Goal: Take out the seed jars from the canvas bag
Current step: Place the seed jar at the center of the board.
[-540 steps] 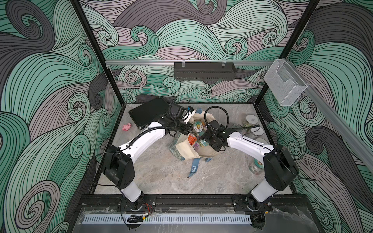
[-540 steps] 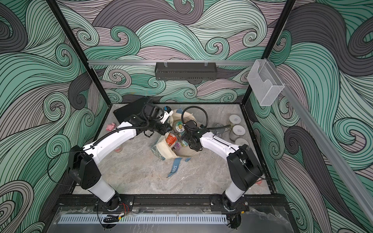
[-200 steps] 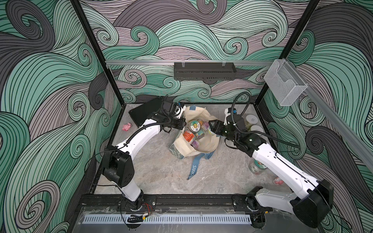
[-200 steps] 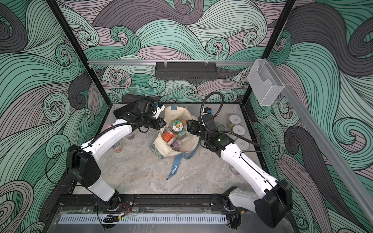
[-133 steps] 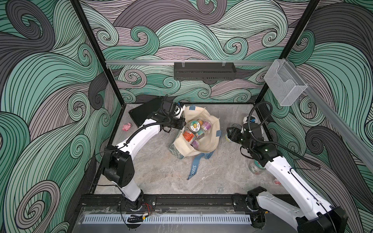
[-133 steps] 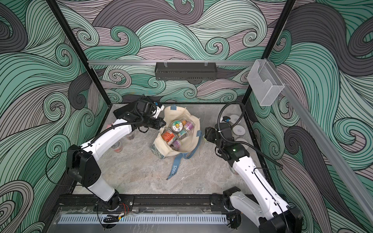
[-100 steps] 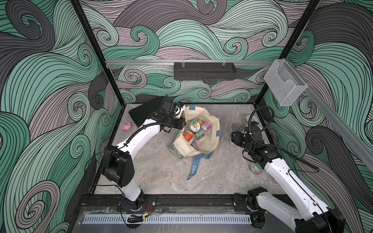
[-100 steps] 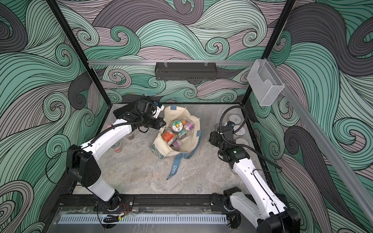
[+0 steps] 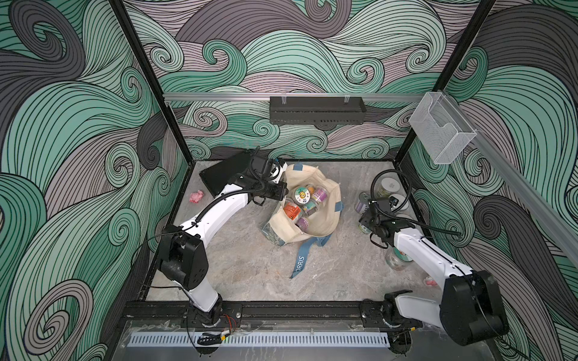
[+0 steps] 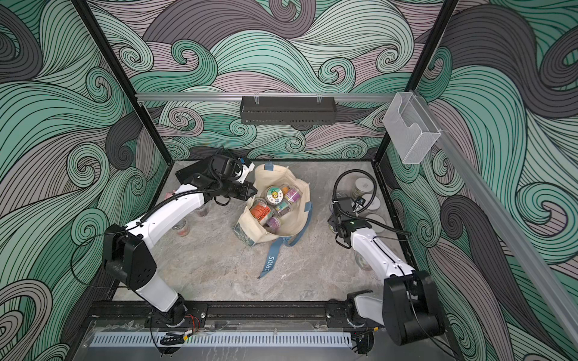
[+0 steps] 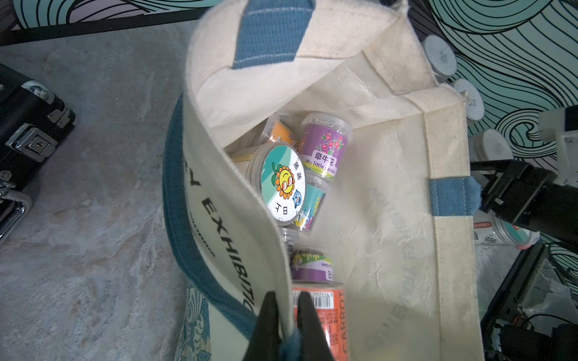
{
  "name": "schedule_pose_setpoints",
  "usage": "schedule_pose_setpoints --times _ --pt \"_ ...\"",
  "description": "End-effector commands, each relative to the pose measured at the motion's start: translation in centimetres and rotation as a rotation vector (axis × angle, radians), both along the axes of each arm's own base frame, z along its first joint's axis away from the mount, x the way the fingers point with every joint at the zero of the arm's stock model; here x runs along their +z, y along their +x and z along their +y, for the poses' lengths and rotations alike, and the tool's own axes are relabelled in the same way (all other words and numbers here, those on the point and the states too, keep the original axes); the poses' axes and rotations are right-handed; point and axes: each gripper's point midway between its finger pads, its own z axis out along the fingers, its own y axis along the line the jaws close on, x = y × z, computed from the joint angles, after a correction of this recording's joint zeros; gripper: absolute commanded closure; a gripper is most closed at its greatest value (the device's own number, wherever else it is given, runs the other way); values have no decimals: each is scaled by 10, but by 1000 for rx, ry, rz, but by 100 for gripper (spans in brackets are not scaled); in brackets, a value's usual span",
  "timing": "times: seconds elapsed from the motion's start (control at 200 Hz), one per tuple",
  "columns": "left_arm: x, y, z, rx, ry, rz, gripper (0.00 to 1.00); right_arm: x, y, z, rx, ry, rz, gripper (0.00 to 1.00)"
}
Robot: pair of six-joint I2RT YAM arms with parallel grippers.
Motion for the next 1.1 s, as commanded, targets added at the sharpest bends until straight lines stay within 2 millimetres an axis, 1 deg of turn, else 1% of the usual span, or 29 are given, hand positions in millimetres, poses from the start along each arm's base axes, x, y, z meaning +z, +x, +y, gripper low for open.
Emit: schedule_pose_setpoints --times 0.0,0.19,0.375,0.425,0.49,0.57,0.856,1.096 --pt "7 4 1 5 -7 -1 90 7 14 -16 -99 -51 -67 39" --pt "6 4 1 4 -7 4 90 -4 16 -29 -163 -127 -53 39" --pt "6 4 1 4 -7 3 90 -9 20 -32 -177 -205 -65 38" --pt "6 4 1 3 -9 4 90 -7 22 -30 -167 -226 -73 38" --pt "6 4 0 3 -11 6 90 0 25 -27 -156 -271 -93 37" --pt "5 4 0 1 -12 8 90 5 25 -27 -171 -311 -80 37" --pt "4 4 -1 -2 -15 14 90 4 19 -22 -215 -356 -40 35" --pt "5 4 -1 -3 -19 12 90 -9 9 -26 -275 -374 -37 32"
